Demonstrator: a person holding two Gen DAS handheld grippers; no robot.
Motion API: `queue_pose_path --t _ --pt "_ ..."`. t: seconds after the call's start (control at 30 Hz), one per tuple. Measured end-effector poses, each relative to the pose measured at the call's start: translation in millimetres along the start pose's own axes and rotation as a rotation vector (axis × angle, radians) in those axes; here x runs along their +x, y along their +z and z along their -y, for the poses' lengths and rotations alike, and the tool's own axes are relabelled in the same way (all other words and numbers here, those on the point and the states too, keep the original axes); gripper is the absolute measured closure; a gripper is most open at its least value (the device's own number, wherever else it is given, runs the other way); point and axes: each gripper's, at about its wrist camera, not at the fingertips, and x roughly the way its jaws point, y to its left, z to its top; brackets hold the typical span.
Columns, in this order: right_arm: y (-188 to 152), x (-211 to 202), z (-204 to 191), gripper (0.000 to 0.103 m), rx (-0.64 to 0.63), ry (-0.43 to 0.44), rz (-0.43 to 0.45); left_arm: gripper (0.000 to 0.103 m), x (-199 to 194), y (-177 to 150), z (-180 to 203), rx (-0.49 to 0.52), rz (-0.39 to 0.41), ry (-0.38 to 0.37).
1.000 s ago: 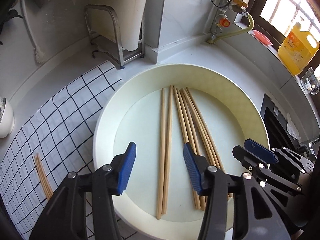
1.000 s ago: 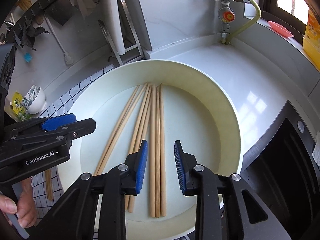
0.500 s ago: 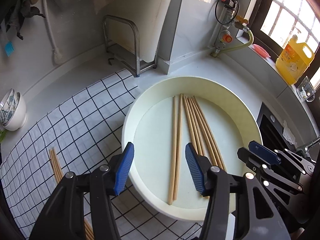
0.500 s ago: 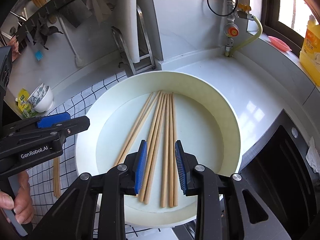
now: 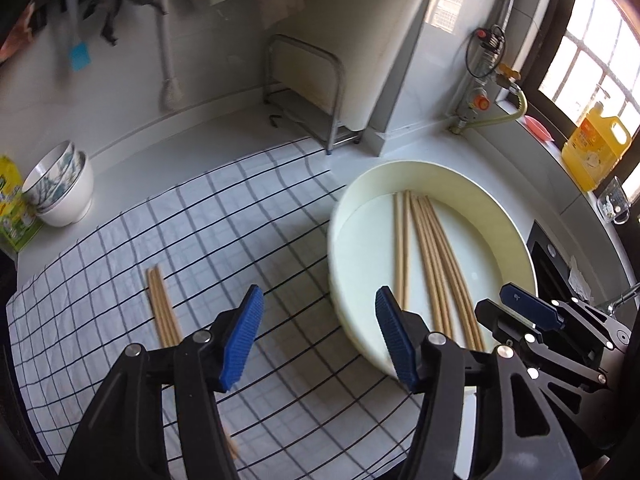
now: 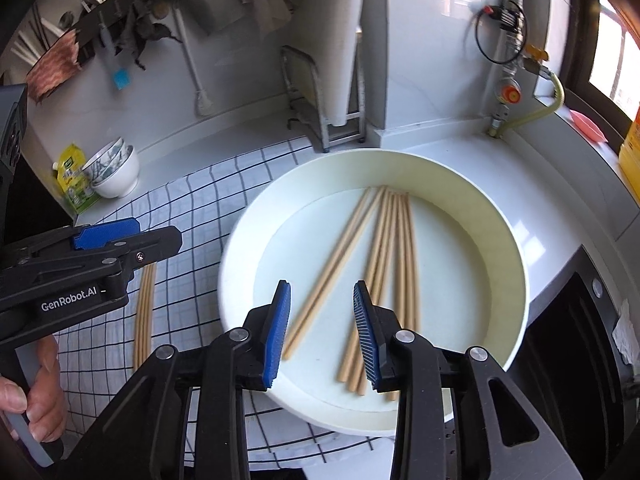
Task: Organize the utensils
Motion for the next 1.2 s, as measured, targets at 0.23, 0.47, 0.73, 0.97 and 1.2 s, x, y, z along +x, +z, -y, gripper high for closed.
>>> queue_pose_path --t 0.23,0.47,0.73,0.97,1.2 --pt "-1 6 -50 0.069 -0.071 0.033 -0.027 0.044 -14 -22 -52 -0.080 0.002 0.046" --pt "-8 17 -100 0.065 -0.141 0.088 -0.058 0.043 -24 -42 -106 -0.169 0.000 0.093" --pt "-29 44 -144 0.065 -0.175 0.154 -0.104 0.039 -23 -71 -150 -0.219 -0.027 0.158" --pt "-48 76 -166 0.065 -0.174 0.168 -0.149 0.039 -7 -98 -175 -0.232 -0.082 0.170" --pt "-63 107 -178 0.062 -0.177 0.155 -0.197 0.038 5 -112 -192 -0.239 -0.106 0.174"
